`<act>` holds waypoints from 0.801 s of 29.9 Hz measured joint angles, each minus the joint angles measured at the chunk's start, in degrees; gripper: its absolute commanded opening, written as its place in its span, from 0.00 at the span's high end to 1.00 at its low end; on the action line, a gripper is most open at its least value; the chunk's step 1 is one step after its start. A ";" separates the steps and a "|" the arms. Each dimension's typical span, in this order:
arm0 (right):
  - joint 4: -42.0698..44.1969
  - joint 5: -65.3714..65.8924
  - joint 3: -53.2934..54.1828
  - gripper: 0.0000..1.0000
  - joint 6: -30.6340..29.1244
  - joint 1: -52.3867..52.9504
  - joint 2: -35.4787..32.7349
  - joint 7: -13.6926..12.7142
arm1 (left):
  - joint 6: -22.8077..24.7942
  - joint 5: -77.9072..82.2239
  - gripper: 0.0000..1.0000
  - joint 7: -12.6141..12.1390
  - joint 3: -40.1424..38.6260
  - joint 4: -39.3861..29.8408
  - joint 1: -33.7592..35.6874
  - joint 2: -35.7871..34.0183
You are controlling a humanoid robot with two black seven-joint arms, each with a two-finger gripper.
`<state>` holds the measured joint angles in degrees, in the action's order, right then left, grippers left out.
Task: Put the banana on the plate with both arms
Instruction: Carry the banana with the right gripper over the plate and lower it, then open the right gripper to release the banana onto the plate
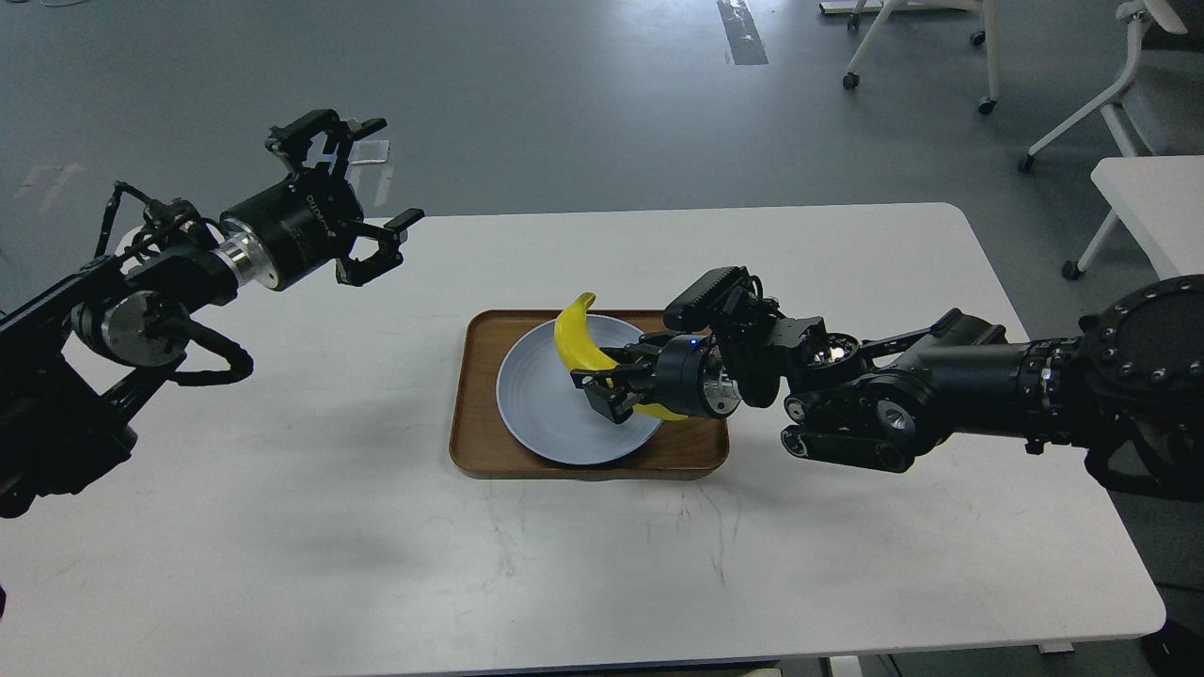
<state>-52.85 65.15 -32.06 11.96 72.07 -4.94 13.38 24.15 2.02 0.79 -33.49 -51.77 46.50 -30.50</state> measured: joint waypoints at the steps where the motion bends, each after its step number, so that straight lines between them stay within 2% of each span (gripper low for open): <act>1: 0.20 -0.05 0.00 0.70 0.00 -0.01 0.31 0.00 | 0.03 0.00 0.02 0.00 0.00 0.00 0.00 -0.10; 4: 0.76 -0.34 -0.01 0.67 0.00 -0.15 1.35 0.00 | 0.11 -0.01 0.02 0.00 -0.02 -0.11 0.00 -0.72; 6: 1.56 -0.47 -0.02 0.58 0.00 -0.26 2.13 0.00 | 0.12 -0.06 0.02 0.00 -0.08 -0.18 0.00 -1.28; 8: 2.52 -0.57 -0.01 0.22 0.00 -0.54 3.00 -0.02 | 0.12 -0.08 0.02 0.00 -0.09 -0.25 0.00 -1.58; 10: 3.21 -0.64 0.21 0.06 0.00 -0.69 3.65 -0.13 | 0.12 -0.08 0.02 0.00 -0.09 -0.26 -0.01 -1.74; 15: 3.57 -0.69 0.57 0.00 0.23 -0.70 3.76 -0.55 | 0.12 -0.09 0.02 0.00 -0.09 -0.27 -0.01 -1.78; 20: 3.55 -0.69 0.94 0.00 -0.10 -0.25 2.05 -0.70 | 0.12 -0.08 0.02 0.00 -0.09 -0.27 -0.09 -1.65; 24: 3.10 -1.13 5.37 0.00 -0.12 0.81 -0.84 -0.72 | 0.12 -0.02 0.02 -0.05 -0.09 -0.27 -0.09 -1.59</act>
<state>-49.76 64.02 -26.69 11.84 72.88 -5.78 12.66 24.27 2.00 0.74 -33.58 -52.04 46.41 -32.09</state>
